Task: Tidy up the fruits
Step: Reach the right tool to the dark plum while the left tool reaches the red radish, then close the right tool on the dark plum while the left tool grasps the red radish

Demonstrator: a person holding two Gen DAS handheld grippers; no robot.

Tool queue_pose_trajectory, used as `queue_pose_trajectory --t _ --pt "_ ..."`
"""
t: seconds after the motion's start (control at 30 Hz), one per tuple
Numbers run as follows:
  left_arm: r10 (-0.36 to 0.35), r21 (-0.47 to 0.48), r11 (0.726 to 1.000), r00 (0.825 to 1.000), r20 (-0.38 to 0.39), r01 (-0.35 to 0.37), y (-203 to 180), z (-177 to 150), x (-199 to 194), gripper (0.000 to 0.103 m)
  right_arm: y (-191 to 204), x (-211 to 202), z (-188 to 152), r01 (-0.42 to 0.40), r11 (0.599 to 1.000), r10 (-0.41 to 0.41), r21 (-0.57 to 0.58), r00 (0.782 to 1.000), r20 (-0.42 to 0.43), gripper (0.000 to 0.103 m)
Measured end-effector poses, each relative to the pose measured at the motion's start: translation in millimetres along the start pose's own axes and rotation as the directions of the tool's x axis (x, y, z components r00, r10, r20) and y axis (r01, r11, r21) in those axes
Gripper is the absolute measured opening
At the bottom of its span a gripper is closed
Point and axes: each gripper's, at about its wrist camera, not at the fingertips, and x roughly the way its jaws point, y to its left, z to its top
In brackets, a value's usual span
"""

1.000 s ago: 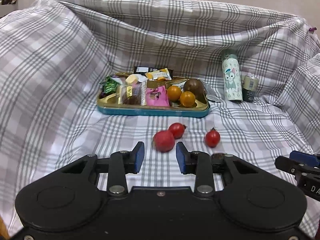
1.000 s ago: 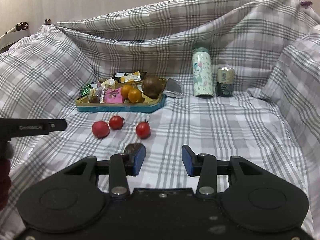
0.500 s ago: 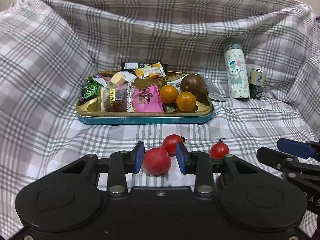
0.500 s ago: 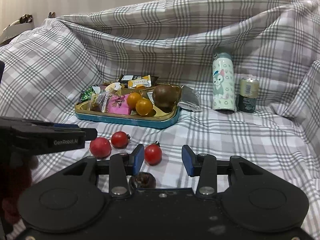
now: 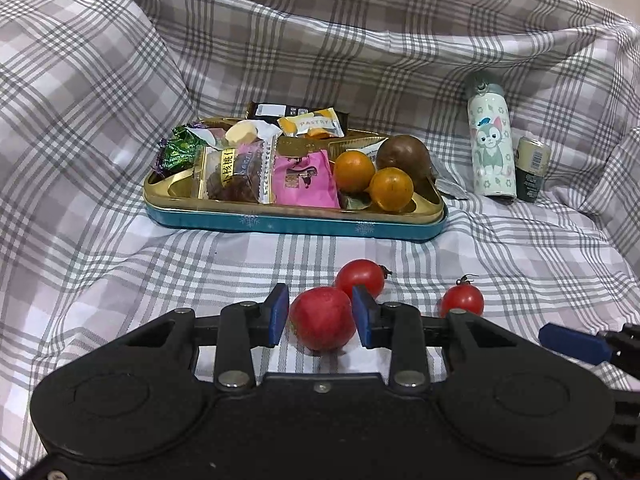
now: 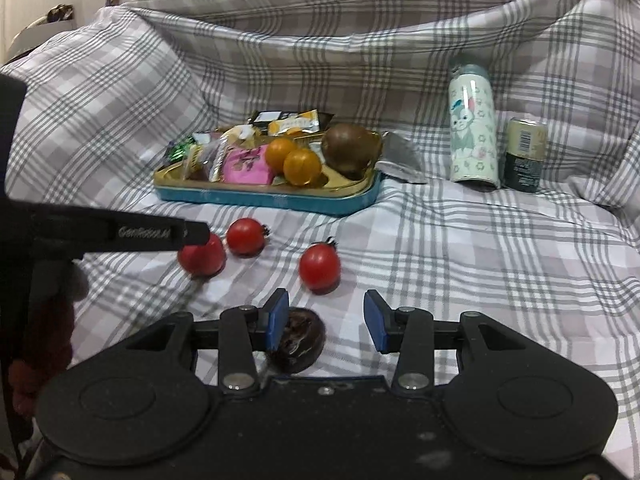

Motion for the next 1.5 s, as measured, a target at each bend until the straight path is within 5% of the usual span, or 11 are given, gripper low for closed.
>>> queue_pose_trajectory --t 0.73,1.5 --pt "-0.019 -0.123 0.992 1.000 0.006 0.020 16.9 -1.6 7.6 0.046 17.2 12.0 -9.6 -0.039 0.997 0.037 -0.062 0.999 -0.040 0.048" --pt "-0.033 -0.097 0.995 0.999 -0.036 0.029 10.3 -6.5 17.5 0.051 24.2 21.1 -14.5 0.008 0.995 -0.014 -0.099 0.998 -0.063 0.046"
